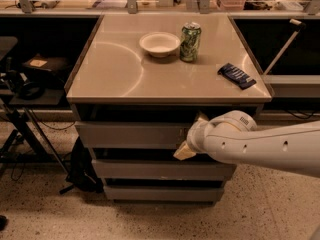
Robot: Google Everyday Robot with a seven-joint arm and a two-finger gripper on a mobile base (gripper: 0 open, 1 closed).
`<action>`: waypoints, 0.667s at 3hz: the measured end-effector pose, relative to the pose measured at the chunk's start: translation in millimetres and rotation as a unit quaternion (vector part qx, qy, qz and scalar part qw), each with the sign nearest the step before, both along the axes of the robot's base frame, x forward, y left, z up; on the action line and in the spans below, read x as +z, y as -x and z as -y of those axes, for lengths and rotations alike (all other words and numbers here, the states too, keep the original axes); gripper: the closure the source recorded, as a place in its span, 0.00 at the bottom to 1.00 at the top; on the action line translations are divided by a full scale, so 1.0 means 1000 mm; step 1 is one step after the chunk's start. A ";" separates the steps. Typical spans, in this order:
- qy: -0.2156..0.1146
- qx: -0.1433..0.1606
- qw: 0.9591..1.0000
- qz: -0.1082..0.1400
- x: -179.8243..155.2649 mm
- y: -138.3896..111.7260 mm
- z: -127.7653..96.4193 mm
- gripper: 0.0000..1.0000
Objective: Open top drawer
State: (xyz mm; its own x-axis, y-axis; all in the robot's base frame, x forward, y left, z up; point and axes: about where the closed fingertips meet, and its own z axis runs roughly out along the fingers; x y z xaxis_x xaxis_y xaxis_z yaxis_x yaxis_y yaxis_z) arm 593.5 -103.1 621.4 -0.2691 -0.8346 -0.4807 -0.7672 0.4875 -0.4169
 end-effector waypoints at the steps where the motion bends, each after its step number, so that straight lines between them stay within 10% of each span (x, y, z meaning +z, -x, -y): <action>1: 0.000 0.000 1.000 0.000 0.000 0.000 0.000 0.42; 2: 0.000 0.000 1.000 0.000 0.000 0.000 0.000 0.65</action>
Offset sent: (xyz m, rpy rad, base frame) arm 0.0000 0.0000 0.0000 0.0000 0.0000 0.0000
